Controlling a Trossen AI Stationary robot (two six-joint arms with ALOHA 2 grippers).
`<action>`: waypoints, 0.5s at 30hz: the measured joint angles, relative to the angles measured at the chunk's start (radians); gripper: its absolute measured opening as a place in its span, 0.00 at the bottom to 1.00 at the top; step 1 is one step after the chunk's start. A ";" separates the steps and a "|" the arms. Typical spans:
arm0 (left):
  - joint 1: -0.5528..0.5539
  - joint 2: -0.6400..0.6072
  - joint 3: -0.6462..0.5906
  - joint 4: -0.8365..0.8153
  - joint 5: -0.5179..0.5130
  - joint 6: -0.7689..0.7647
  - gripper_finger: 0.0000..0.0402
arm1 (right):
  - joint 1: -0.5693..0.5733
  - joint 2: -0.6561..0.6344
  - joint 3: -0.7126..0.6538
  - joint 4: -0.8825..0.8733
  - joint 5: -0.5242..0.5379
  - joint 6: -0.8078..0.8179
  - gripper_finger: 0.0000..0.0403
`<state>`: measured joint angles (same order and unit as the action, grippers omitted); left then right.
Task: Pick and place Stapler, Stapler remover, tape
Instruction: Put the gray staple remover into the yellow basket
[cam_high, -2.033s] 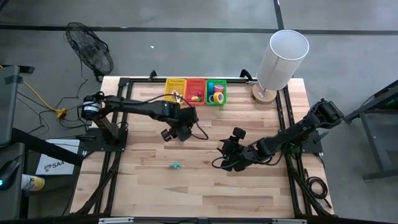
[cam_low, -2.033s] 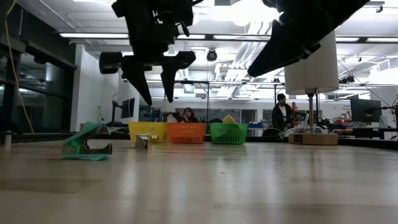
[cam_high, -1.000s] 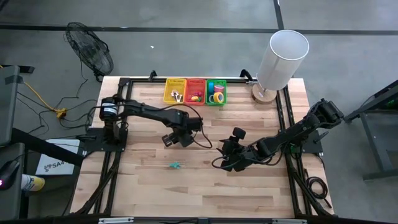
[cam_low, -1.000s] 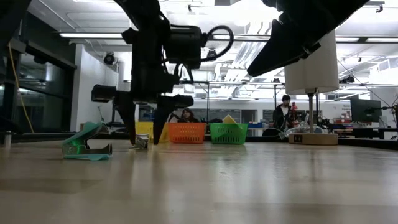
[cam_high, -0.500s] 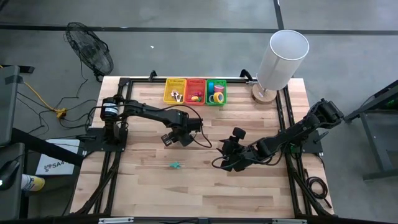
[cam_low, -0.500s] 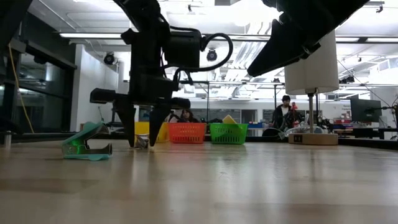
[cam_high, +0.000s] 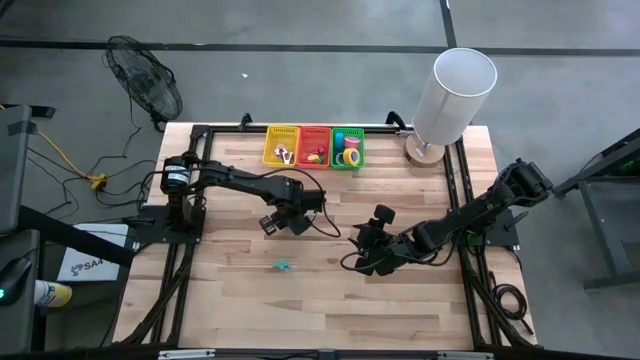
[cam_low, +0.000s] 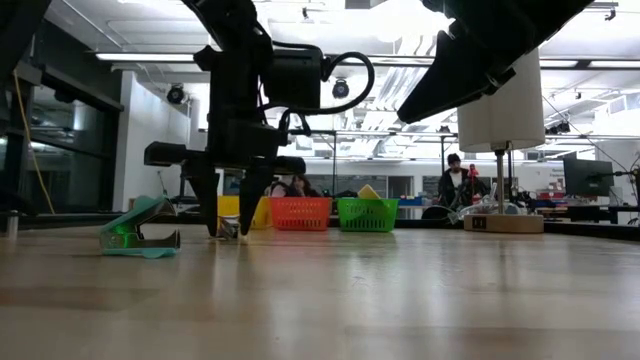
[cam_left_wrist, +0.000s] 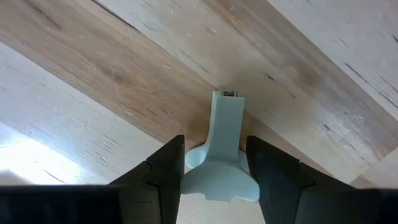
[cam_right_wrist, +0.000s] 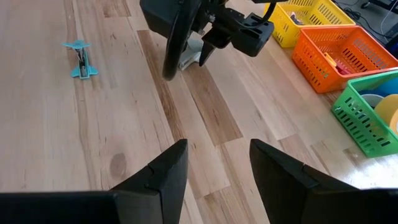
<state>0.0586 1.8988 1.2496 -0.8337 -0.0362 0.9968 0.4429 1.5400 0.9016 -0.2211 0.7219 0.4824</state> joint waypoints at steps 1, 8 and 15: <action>0.000 0.000 0.000 0.000 0.000 0.000 0.39 | 0.000 0.000 0.000 0.000 0.000 0.000 0.41; 0.000 0.000 0.000 -0.006 -0.001 0.000 0.38 | 0.000 0.000 0.000 0.000 0.000 0.000 0.41; 0.000 0.004 0.034 -0.067 -0.018 -0.008 0.38 | 0.000 0.000 0.000 0.000 0.000 0.000 0.41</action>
<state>0.0586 1.9030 1.2840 -0.9006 -0.0546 0.9893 0.4427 1.5402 0.9016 -0.2211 0.7219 0.4824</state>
